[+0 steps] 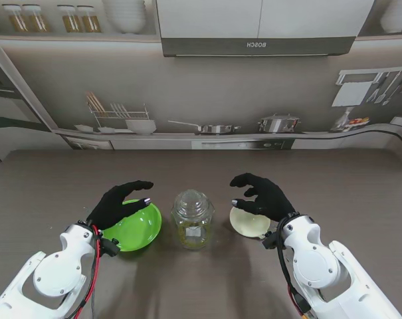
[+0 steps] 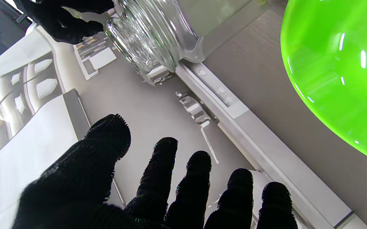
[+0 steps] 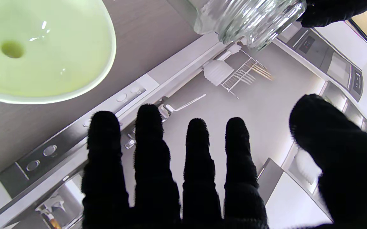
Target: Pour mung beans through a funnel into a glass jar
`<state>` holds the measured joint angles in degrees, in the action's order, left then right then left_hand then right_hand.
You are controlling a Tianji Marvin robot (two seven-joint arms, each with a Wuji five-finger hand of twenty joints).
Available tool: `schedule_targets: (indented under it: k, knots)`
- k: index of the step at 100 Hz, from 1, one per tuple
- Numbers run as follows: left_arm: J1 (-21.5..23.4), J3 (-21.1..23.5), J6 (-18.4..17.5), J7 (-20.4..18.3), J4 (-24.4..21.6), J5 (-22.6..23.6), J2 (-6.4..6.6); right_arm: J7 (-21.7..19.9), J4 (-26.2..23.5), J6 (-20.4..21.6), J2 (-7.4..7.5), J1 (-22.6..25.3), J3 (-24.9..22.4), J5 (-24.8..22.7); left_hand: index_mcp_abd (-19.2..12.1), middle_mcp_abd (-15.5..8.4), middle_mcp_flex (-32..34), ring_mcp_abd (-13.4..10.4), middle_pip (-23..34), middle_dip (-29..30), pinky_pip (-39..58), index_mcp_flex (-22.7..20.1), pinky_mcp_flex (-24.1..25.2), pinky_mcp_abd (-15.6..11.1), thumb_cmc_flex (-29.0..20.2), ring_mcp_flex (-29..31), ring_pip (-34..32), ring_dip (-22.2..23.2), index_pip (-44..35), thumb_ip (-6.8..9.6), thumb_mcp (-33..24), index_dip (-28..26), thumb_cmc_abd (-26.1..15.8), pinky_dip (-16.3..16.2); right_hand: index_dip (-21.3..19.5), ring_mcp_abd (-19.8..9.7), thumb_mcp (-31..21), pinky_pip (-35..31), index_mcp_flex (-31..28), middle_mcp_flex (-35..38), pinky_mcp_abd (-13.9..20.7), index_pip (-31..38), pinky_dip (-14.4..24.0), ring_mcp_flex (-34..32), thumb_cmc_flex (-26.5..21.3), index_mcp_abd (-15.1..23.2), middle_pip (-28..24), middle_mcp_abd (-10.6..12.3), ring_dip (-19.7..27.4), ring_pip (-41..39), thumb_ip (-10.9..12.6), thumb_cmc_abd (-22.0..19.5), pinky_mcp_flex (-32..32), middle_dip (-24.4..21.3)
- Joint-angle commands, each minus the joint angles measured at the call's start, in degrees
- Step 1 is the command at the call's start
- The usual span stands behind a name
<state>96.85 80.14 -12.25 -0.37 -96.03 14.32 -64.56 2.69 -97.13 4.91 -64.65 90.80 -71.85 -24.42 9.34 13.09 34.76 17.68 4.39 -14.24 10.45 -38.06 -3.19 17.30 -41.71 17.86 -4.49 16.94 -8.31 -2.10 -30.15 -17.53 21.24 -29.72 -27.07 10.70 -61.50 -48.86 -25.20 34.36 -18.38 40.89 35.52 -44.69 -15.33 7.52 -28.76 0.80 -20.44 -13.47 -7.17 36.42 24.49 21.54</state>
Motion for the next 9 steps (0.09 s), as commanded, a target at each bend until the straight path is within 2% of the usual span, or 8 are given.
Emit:
schedule_targets:
  k: [1, 9]
  knots:
    - [-0.1, -0.1, 0.2, -1.2, 0.0, -0.2, -0.07, -0.6, -0.7, -0.2, -0.09, 0.9, 0.0, -0.1, 0.0, -0.2, -1.7, -0.7, -0.7, 0.6, -1.8, 0.5, 1.3, -2.6, -0.1, -1.1, 1.1, -0.4, 0.7, -0.61, 1.5, 0.4, -1.9, 0.0, 1.4, 0.1, 0.7, 0.6, -0.5, 1.0, -1.9, -0.6, -0.9, 0.7, 2.1, 1.3, 0.8, 1.1, 0.9, 0.1, 1.5, -0.9, -0.2, -0.5]
    - [-0.1, -0.2, 0.1, -1.2, 0.0, 0.0, -0.04, -0.7, -0.8, -0.2, -0.08, 1.1, -0.1, 0.0, 0.1, 0.0, -1.6, -0.7, -0.7, 0.6, -1.8, 0.5, 1.3, -2.6, -0.1, -1.1, 1.1, -0.4, 0.7, -0.61, 1.6, 0.4, -1.9, 0.0, 1.4, 0.1, 0.7, 0.7, -0.5, 0.9, -1.9, -0.6, -1.0, 0.9, 2.1, 1.2, 0.8, 1.0, 0.9, 0.2, 1.5, -0.9, -0.5, -0.5]
